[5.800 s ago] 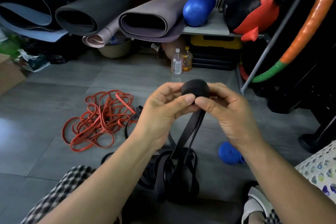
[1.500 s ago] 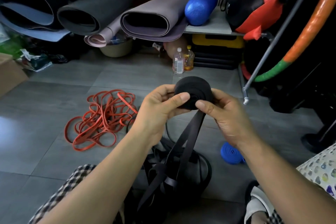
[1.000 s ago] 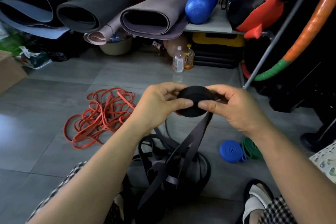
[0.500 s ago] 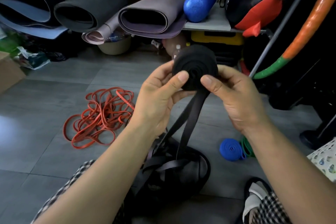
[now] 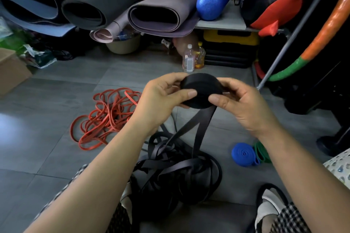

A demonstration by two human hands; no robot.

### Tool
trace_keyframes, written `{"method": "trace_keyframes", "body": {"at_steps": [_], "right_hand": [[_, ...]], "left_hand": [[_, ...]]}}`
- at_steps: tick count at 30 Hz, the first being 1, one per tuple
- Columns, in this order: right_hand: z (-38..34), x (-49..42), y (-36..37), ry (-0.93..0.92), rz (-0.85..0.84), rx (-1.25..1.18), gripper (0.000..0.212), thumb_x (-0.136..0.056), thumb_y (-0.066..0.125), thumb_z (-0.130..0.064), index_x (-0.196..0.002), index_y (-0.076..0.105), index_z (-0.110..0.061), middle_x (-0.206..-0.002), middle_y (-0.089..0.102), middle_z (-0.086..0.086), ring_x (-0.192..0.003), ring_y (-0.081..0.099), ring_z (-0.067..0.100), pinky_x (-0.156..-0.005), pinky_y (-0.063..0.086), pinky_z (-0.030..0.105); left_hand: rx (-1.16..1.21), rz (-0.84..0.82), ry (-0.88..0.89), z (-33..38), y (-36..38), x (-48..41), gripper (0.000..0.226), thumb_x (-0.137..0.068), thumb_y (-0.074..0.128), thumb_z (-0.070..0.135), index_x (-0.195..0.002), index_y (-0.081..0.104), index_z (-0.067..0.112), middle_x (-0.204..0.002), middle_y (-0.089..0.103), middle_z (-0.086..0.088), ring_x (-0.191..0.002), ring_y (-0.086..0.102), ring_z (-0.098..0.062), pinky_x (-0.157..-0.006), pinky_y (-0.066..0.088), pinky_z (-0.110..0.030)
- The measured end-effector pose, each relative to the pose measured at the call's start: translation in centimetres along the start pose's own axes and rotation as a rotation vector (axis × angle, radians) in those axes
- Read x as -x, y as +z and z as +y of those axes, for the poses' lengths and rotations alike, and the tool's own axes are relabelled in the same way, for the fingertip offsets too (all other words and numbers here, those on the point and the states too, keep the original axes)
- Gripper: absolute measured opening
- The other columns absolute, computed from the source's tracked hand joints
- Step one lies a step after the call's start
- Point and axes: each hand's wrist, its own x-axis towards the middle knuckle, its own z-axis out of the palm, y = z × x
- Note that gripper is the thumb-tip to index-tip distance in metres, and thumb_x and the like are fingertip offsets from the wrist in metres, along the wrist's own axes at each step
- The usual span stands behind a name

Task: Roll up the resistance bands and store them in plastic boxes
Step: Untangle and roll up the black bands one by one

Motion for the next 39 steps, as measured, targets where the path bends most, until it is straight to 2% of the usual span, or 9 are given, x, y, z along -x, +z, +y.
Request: {"method": "trace_keyframes", "body": {"at_steps": [7,10,14,16,23,28,32,34,39], "right_hand": [[0.4,-0.2,1.1,-0.003,0.106,-0.255,0.024,-0.063,0.068,-0.026,-0.087,0.069,-0.024,-0.082,0.072,-0.013,-0.085,0.066,0.001,-0.076,0.049,0.013],[-0.9,-0.5,-0.1,-0.084,0.096,-0.018,0.022,-0.069,0.068,-0.025,-0.091,0.065,-0.024,-0.081,0.071,-0.020,-0.083,0.066,-0.002,-0.075,0.049,0.013],[-2.6,-0.4,-2.3,-0.205,0.032,0.507,0.031,-0.072,0.072,-0.036,-0.101,0.070,-0.025,-0.089,0.073,-0.002,-0.086,0.068,0.017,-0.081,0.054,0.041],[-2.6,-0.2,-2.4,-0.213,-0.019,0.604,0.030,-0.071,0.074,-0.033,-0.100,0.071,-0.025,-0.087,0.073,-0.006,-0.084,0.068,0.011,-0.081,0.053,0.042],[0.3,-0.1,-1.5,0.044,-0.043,-0.050,0.030,-0.060,0.069,-0.020,-0.090,0.064,-0.021,-0.079,0.072,-0.014,-0.081,0.066,-0.001,-0.072,0.050,0.014],[0.2,-0.1,-0.8,-0.050,0.014,-0.177,0.031,-0.066,0.066,-0.018,-0.096,0.063,-0.023,-0.087,0.072,-0.017,-0.089,0.065,-0.001,-0.076,0.048,0.012],[-2.7,-0.3,-2.0,-0.214,0.044,-0.061,0.029,-0.063,0.072,-0.026,-0.092,0.066,-0.024,-0.085,0.071,-0.018,-0.087,0.066,0.000,-0.077,0.049,0.014],[-3.1,-0.3,-2.7,-0.220,0.034,0.077,0.028,-0.066,0.071,-0.025,-0.093,0.064,-0.025,-0.083,0.071,-0.019,-0.085,0.066,0.000,-0.077,0.050,0.016],[-0.8,0.3,-2.7,-0.107,-0.040,0.543,0.029,-0.069,0.077,-0.026,-0.097,0.070,-0.026,-0.085,0.072,-0.002,-0.083,0.068,0.018,-0.081,0.052,0.046]], "left_hand": [[0.290,0.088,-0.054,-0.3,1.1,0.1,0.026,-0.078,0.060,0.006,-0.103,0.061,0.014,-0.093,0.068,-0.004,-0.082,0.067,-0.016,-0.067,0.058,-0.028],[0.312,0.031,-0.097,-0.3,1.1,-0.1,0.023,-0.083,0.057,0.003,-0.104,0.059,0.013,-0.096,0.067,-0.005,-0.084,0.068,-0.016,-0.069,0.057,-0.027],[-0.062,-0.071,0.033,0.2,0.6,-0.5,0.038,-0.078,0.065,-0.002,-0.104,0.058,0.025,-0.103,0.065,0.001,-0.095,0.063,-0.012,-0.080,0.054,-0.023],[-0.161,-0.111,0.061,0.1,0.6,-0.5,0.042,-0.076,0.067,-0.002,-0.102,0.059,0.030,-0.102,0.066,0.006,-0.097,0.063,-0.007,-0.085,0.051,-0.020],[0.045,-0.005,-0.025,-0.6,1.4,-0.3,0.029,-0.079,0.063,-0.004,-0.096,0.064,0.020,-0.088,0.071,0.003,-0.084,0.068,-0.012,-0.071,0.055,-0.022],[0.348,0.079,-0.075,-0.4,2.3,-0.2,0.026,-0.077,0.060,0.005,-0.102,0.061,0.012,-0.092,0.070,-0.001,-0.083,0.069,-0.016,-0.066,0.057,-0.028],[0.460,-0.018,-0.029,0.5,2.7,-0.4,0.031,-0.072,0.059,0.013,-0.103,0.058,0.011,-0.094,0.070,-0.001,-0.087,0.068,-0.016,-0.071,0.057,-0.030],[0.296,-0.047,0.002,0.9,2.1,-0.6,0.028,-0.076,0.062,0.008,-0.102,0.058,0.016,-0.095,0.069,0.000,-0.088,0.067,-0.013,-0.071,0.056,-0.028],[-0.361,-0.155,0.054,-0.5,0.8,-0.8,0.044,-0.077,0.071,0.005,-0.102,0.059,0.038,-0.104,0.068,-0.001,-0.098,0.065,-0.013,-0.085,0.054,-0.028]]}}
